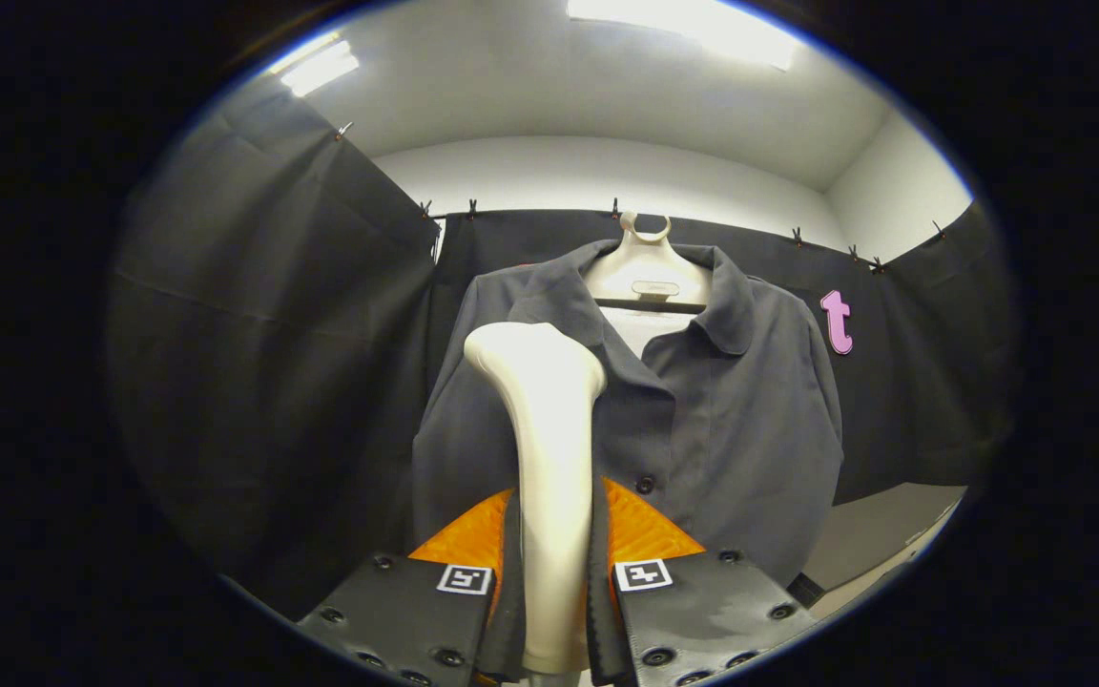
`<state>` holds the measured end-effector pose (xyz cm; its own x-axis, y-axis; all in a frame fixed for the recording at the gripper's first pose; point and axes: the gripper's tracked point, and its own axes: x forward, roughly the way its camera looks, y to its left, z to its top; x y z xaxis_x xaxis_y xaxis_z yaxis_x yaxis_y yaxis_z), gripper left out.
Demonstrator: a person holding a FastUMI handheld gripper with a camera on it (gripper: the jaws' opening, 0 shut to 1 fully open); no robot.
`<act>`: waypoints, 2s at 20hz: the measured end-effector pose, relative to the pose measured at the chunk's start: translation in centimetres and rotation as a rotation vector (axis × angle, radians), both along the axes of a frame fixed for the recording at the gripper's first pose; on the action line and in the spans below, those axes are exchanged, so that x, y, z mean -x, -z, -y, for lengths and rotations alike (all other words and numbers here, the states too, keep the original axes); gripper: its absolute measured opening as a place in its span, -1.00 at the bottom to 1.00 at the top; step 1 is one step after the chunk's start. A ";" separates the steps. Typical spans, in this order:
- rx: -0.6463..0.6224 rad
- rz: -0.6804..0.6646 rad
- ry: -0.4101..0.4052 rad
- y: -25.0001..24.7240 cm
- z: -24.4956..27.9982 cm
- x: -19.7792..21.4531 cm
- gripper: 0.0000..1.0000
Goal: Iron the clothes twice with a garment steamer, once on the left side and once on the right side.
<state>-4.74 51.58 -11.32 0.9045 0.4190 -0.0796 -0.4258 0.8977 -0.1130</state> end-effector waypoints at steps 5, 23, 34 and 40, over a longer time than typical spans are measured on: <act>0.014 -0.021 -0.006 1.5 0.3 0.6 -0.33; 0.148 -0.272 -0.010 12.4 4.0 6.9 -0.33; 0.203 -0.433 -0.034 19.2 4.5 11.2 -0.33; 0.236 -0.498 -0.041 21.8 5.0 12.8 -0.33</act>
<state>-17.54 46.57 -33.10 0.7168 0.3717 -0.5900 -0.5131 0.8541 -0.0853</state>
